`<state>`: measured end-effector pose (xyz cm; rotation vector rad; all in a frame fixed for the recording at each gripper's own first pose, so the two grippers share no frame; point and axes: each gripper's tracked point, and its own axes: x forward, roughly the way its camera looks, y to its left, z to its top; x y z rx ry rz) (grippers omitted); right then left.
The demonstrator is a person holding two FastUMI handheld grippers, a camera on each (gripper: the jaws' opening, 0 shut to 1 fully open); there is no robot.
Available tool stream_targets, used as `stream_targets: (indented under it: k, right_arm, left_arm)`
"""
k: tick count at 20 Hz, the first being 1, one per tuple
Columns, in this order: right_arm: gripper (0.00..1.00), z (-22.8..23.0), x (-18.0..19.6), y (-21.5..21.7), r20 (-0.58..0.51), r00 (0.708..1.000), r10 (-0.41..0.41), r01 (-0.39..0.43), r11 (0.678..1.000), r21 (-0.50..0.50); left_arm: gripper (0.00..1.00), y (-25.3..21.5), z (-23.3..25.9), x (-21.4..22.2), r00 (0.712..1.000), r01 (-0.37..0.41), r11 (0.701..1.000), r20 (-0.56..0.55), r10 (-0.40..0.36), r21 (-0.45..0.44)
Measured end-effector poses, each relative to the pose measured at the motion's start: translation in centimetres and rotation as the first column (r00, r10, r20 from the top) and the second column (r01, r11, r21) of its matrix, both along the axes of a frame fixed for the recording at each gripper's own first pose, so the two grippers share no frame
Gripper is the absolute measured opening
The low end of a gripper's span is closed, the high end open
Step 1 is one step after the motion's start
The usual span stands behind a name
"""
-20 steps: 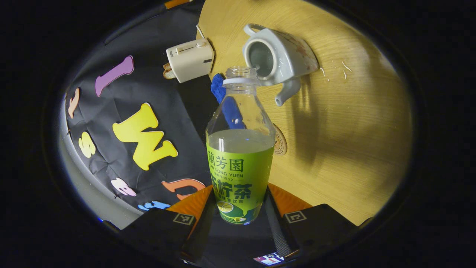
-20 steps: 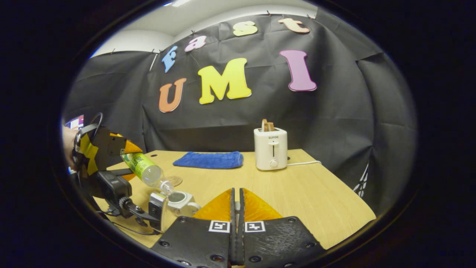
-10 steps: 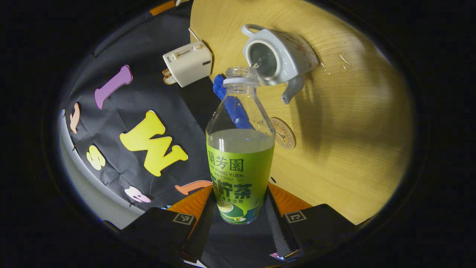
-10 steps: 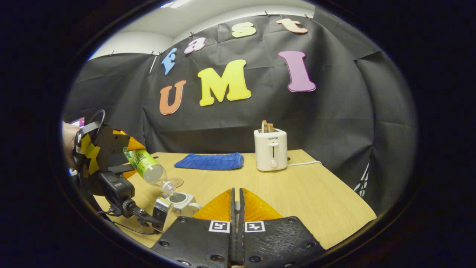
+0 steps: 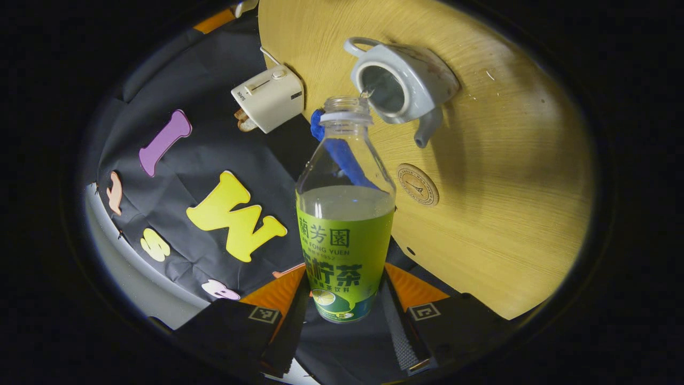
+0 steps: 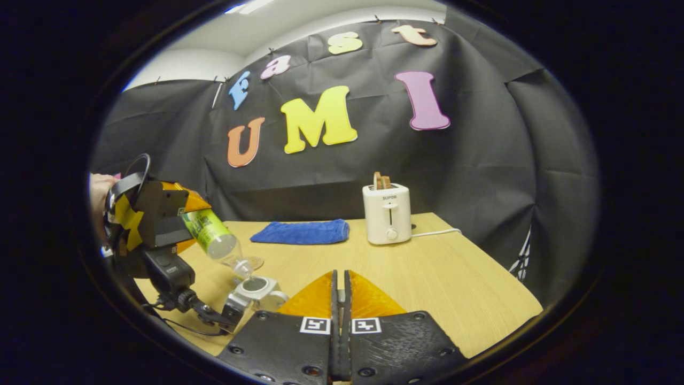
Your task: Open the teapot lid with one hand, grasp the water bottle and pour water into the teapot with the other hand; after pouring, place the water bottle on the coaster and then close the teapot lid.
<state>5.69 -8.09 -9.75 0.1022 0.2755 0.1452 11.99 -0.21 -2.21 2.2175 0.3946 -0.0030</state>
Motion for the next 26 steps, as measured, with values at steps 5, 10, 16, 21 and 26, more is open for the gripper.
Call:
stream_targets:
  k: [5,10,16,21,26]
  right_arm:
    - [0.0,-0.2,0.0,-0.1,-0.005,1.0,-0.002,0.002,1.0,0.009]
    - [0.0,-0.3,0.0,-0.2,-0.005,1.0,-0.003,0.003,1.0,0.01]
    - [0.0,0.3,-0.1,-0.4,0.0,1.0,-0.014,0.014,1.0,0.003]
    - [0.0,0.9,-0.5,-0.4,0.004,1.0,-0.027,0.027,1.0,0.002]
    - [0.0,2.1,-0.8,0.4,0.017,1.0,-0.024,0.024,0.999,-0.029]
  left_arm:
    - [0.72,0.1,0.6,0.5,1.0,0.006,0.999,0.003,-0.006,0.037]
    - [0.7,0.1,0.4,0.5,1.0,0.011,0.999,-0.005,-0.011,0.031]
    - [0.72,0.7,-0.1,0.7,1.0,0.015,0.999,-0.004,-0.015,-0.03]
    - [0.72,1.3,-2.1,0.5,0.999,0.036,0.966,0.025,-0.03,-0.255]
    - [0.72,2.6,-5.6,-0.8,0.999,-0.048,0.727,-0.023,0.043,-0.685]
